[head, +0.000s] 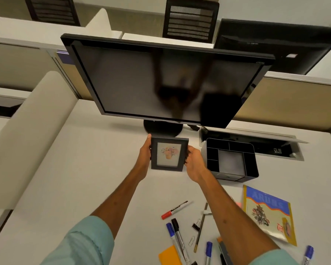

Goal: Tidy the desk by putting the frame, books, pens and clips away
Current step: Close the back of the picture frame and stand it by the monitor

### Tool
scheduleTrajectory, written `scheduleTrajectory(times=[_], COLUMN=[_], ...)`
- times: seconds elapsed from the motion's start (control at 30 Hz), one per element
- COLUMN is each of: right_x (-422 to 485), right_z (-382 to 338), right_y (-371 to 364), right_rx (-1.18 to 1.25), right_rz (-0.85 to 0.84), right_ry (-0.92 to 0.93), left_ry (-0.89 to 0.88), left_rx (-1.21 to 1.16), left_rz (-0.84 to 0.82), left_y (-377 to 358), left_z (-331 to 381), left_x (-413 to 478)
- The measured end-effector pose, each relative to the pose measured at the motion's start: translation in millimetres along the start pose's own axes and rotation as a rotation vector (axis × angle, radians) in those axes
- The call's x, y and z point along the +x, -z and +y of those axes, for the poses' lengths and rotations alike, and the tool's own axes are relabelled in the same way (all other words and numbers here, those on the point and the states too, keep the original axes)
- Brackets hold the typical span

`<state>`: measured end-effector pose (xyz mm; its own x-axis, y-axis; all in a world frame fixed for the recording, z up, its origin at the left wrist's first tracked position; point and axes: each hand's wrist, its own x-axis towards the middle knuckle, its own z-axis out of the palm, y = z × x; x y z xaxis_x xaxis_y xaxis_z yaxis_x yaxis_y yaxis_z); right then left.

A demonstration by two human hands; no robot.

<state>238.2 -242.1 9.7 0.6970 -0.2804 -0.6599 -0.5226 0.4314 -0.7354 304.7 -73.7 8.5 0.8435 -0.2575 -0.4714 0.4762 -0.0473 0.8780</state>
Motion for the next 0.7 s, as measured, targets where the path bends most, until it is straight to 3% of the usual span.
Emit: scheduleTrajectory(times=[0.33,0.47,0.57,0.7], right_x=[-1.9,-11.0,-55.7,-82.7], right_z=[2.8,11.7,23.9,37.1], right_y=[4.3,3.0,26.5,31.6], right_rx=[0.036,0.019,0.082,0.009], right_rz=[0.022,0.095,0.217,0.137], right_ry=[-0.005,-0.076,-0.068,-0.067], left_ry=[0.043,0.056,0.045,0.054], left_rx=[0.006,-0.081,-0.07,-0.11], left_rz=[-0.006,0.173,0.16,0.332], left_y=[1.4,14.0,0.4,0.6], left_z=[-1.0,-14.2,-18.9,-24.3], left_x=[-5.3,-4.4,-44.1,-54.3])
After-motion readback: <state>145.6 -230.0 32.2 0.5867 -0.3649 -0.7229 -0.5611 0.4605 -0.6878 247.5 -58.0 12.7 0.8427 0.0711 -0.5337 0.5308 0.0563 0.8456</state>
